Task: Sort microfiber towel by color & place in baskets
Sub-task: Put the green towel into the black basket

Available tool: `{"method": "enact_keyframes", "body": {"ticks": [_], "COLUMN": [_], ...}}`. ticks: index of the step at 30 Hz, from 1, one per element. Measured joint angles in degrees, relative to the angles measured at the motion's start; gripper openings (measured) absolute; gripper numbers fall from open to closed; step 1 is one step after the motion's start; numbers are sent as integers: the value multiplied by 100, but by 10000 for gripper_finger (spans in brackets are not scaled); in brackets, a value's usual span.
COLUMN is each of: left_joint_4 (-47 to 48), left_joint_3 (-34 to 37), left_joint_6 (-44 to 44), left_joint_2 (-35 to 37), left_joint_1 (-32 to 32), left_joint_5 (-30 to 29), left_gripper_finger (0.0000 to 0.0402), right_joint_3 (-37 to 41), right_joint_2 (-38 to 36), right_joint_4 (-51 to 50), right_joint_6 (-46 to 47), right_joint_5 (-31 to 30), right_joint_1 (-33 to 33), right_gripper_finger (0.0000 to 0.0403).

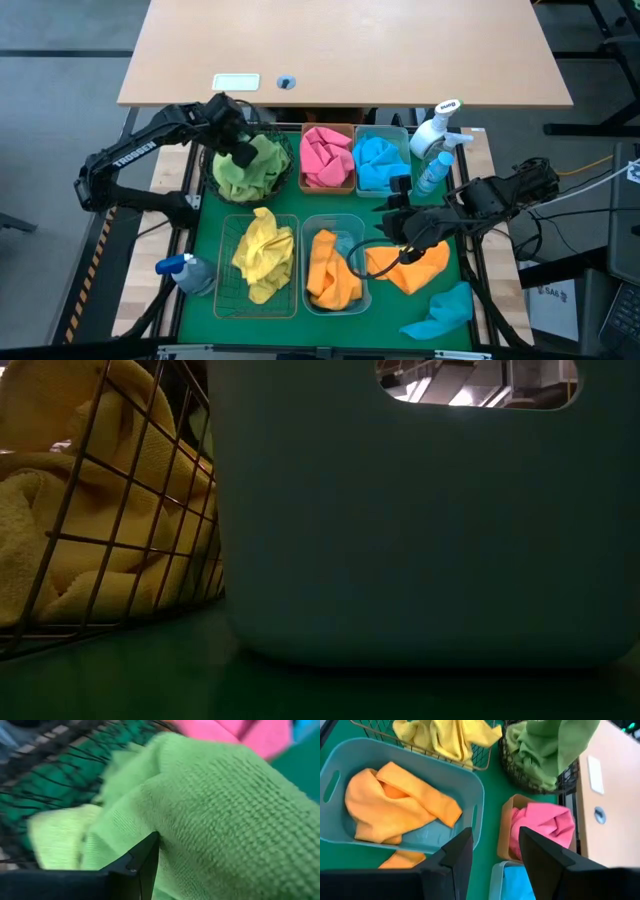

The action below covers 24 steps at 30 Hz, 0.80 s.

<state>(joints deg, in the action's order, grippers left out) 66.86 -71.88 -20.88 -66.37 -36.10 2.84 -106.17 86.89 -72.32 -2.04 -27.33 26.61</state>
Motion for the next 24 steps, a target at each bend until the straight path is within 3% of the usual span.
{"method": "enact_keyframes", "body": {"ticks": [5, 10, 17, 19, 24], "left_joint_4": [264, 987, 1581, 1677, 2012], "left_joint_3": [-23, -149, -149, -149, -149], "left_joint_6": [311, 414, -956, -1050, -646], "left_joint_2": [15, 25, -85, -125, -204], "left_joint_1": [-4, -216, -649, -725, -850], "left_joint_5": [595, 344, 279, 634, 2200], "left_gripper_finger": [146, 146, 146, 146, 146], "right_joint_3": [297, 705, 1188, 1267, 1424], "right_joint_2": [0, 0, 4, 4, 4], "right_joint_4": [-136, -177, -135, -130, -128], "right_joint_6": [278, 343, 345, 349, 347], "right_joint_5": [169, 453, 450, 450, 452], "right_joint_1": [0, 0, -2, -1, 0], "right_gripper_finger": [160, 160, 160, 160, 160]}}
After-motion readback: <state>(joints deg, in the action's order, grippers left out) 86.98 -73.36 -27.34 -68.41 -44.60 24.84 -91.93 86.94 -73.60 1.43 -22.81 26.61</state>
